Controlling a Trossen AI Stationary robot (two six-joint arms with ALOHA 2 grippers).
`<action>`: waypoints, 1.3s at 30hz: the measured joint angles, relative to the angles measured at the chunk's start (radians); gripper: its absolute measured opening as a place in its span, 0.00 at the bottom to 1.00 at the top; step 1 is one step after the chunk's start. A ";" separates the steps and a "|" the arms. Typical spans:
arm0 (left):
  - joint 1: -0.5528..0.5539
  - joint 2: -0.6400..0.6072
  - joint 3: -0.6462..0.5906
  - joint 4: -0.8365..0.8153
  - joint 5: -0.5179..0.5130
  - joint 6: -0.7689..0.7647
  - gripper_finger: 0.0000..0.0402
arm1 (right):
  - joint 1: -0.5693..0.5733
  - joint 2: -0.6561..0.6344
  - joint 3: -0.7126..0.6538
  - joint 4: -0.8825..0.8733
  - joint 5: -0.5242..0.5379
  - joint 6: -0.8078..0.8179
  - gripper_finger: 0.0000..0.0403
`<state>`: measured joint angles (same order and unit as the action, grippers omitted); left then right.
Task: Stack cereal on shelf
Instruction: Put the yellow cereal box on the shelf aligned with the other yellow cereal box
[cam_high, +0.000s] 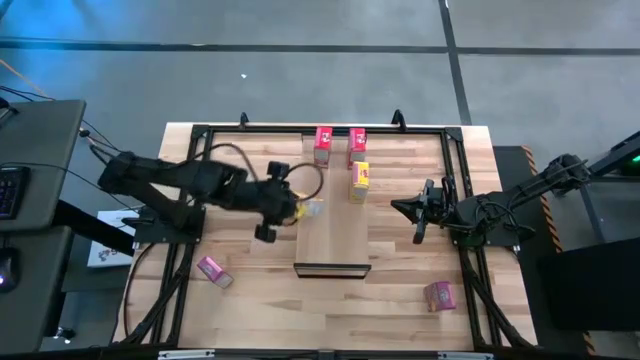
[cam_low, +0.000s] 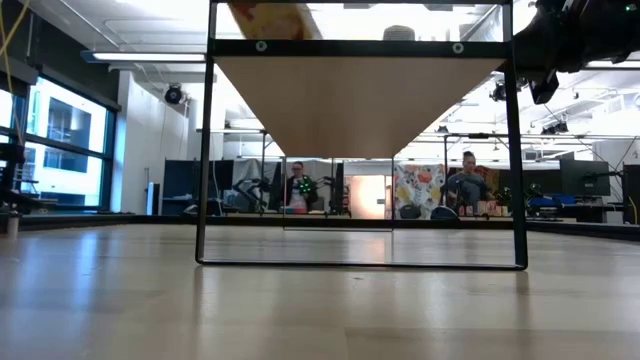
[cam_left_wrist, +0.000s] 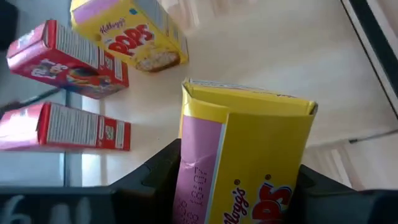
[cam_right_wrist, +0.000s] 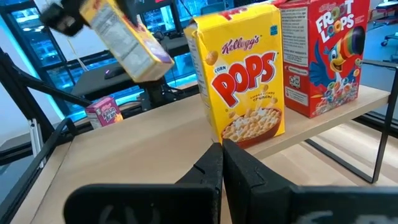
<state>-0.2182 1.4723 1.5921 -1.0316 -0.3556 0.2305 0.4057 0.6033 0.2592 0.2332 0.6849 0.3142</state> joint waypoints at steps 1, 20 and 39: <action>0.014 0.012 0.019 0.008 0.023 0.009 0.39 | 0.000 0.000 0.000 -0.004 0.000 -0.001 0.00; 0.103 0.151 0.099 -0.007 0.113 0.070 0.39 | 0.000 0.008 0.000 0.004 -0.008 0.002 0.00; 0.103 0.151 0.099 -0.015 0.124 0.040 0.39 | 0.000 0.008 0.000 0.019 -0.005 0.026 0.00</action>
<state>-0.1147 1.6233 1.6909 -1.0466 -0.2311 0.2708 0.4054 0.6117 0.2592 0.2520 0.6800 0.3397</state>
